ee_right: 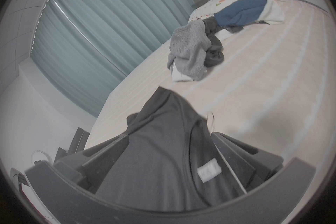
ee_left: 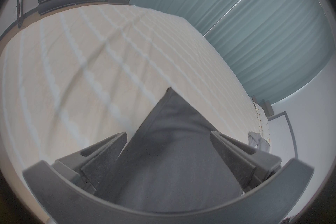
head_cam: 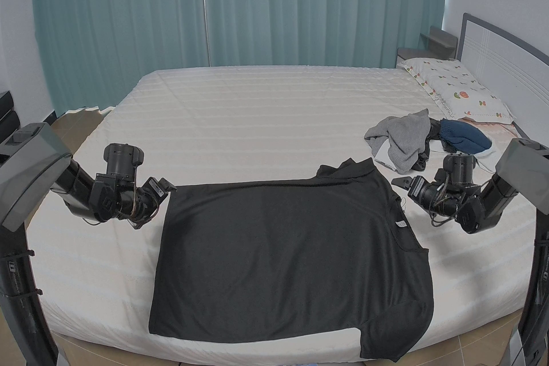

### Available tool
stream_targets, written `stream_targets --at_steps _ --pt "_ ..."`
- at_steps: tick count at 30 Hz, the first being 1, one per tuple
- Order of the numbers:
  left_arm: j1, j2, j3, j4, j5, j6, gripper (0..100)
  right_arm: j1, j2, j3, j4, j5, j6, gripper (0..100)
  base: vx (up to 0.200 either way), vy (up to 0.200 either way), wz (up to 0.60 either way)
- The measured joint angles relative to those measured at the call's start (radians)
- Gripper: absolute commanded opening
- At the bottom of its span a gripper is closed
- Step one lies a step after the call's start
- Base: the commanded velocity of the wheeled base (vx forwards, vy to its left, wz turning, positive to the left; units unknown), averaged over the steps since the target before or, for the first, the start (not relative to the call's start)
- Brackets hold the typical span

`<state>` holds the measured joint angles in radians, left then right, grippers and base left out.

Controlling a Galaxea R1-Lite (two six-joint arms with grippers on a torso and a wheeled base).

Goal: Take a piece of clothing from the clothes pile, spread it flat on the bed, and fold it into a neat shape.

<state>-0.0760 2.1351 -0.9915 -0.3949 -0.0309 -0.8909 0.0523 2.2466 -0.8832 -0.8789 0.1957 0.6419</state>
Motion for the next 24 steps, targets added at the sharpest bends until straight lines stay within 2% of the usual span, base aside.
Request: stream_targets --at_steps 3,14,19,24 --pt "-0.008 -0.056 0.12 -0.04 -0.027 -0.024 100 0.01 -0.068 0.14 -0.035 0.009 0.023 100 0.0 0.0 0.0" --pt "-0.054 -0.214 0.629 -0.321 -0.093 -0.087 100 0.039 -0.28 0.575 -0.143 0.038 0.094 100 -0.2 0.0 0.0" --pt "-0.069 -0.234 0.727 -0.379 -0.107 -0.097 100 0.044 -0.34 0.671 -0.168 0.045 0.111 100 -0.04 0.0 0.0" --pt "-0.074 -0.227 0.75 -0.382 -0.109 -0.096 100 0.05 -0.364 0.696 -0.169 0.046 0.112 100 0.0 0.0 0.0"
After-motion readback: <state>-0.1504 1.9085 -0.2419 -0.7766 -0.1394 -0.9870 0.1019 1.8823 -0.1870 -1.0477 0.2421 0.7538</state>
